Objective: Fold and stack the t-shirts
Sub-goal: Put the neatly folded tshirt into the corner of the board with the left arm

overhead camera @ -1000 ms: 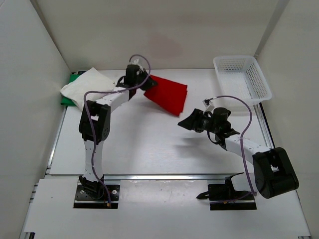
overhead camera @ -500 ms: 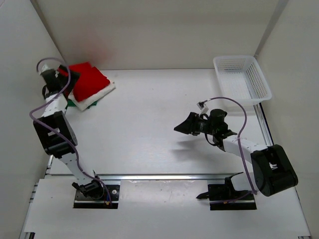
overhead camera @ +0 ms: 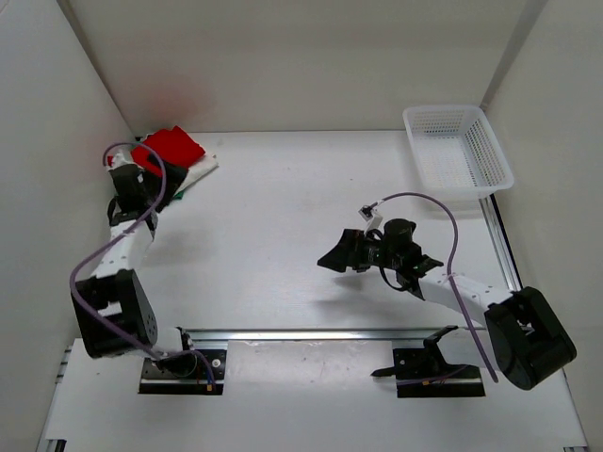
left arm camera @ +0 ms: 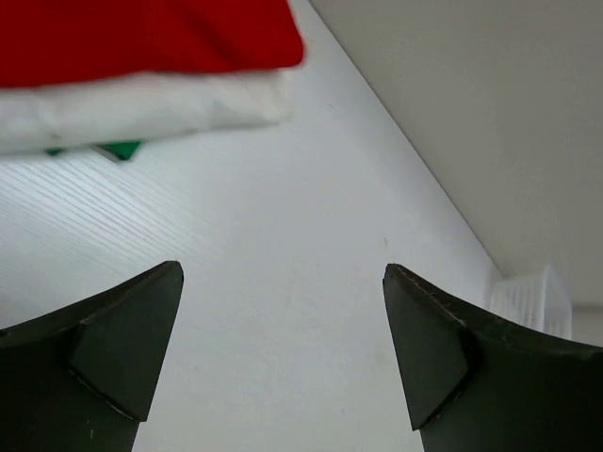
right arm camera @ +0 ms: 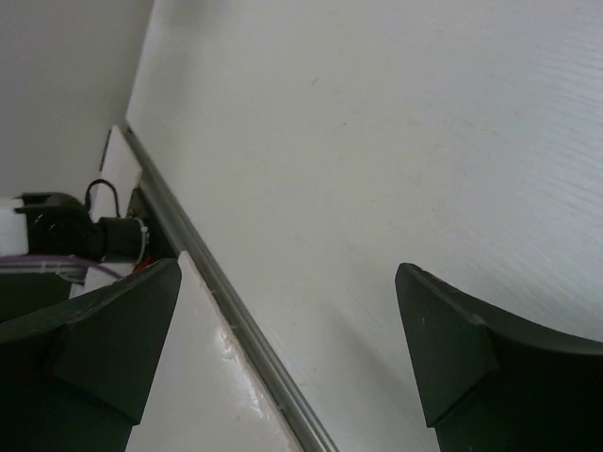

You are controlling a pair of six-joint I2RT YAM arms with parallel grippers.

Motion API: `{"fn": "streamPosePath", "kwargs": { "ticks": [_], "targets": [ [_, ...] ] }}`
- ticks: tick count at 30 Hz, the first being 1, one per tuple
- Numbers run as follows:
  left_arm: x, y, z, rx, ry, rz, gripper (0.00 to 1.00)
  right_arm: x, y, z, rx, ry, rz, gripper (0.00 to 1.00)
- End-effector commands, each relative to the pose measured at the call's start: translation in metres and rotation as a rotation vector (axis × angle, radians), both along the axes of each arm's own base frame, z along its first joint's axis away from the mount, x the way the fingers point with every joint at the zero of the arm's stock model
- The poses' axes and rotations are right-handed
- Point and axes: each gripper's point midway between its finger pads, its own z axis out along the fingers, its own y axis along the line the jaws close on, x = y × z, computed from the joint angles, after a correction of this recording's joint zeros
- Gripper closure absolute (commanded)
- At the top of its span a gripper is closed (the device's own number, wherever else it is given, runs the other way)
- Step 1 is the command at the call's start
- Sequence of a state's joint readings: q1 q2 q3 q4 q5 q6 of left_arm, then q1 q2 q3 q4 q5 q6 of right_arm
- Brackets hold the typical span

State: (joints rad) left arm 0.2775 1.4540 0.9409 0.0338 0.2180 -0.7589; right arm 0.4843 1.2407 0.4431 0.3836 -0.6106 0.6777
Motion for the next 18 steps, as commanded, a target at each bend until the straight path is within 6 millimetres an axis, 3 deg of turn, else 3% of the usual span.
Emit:
{"fn": "streamPosePath", "kwargs": {
  "ticks": [1, 2, 4, 5, 7, 10, 15, 18],
  "targets": [
    [-0.024, -0.062, -0.006, 0.074, 0.015, -0.153, 0.01, 0.008, -0.011, -0.011, -0.127, -0.055, -0.088, 0.01],
    [-0.035, -0.076, -0.015, 0.100, 0.054, -0.190, 0.02, 0.005, -0.012, -0.014, -0.147, -0.068, -0.082, 0.01],
    [-0.060, -0.147, -0.028, 0.185, 0.087, -0.398, 0.01, -0.001, -0.013, -0.018, -0.157, -0.071, -0.064, 0.01],
    [-0.077, -0.173, -0.038, 0.227, 0.105, -0.473, 0.01, -0.004, -0.014, -0.021, -0.160, -0.067, -0.062, 0.01],
    [-0.107, -0.199, -0.060, 0.250, 0.139, -0.564, 0.01, -0.008, -0.018, -0.027, -0.169, -0.070, -0.070, 0.01],
    [-0.149, -0.221, -0.083, 0.178, 0.150, -0.658, 0.01, -0.014, -0.031, -0.037, -0.170, -0.065, -0.104, 0.00],
    [-0.180, -0.233, -0.091, 0.168, 0.128, -0.712, 0.01, -0.016, -0.045, -0.042, -0.157, -0.083, -0.148, 0.01],
    [-0.185, -0.229, -0.091, 0.176, 0.134, -0.710, 0.01, -0.012, -0.052, -0.043, -0.165, -0.100, -0.188, 0.01]
  ]
}}
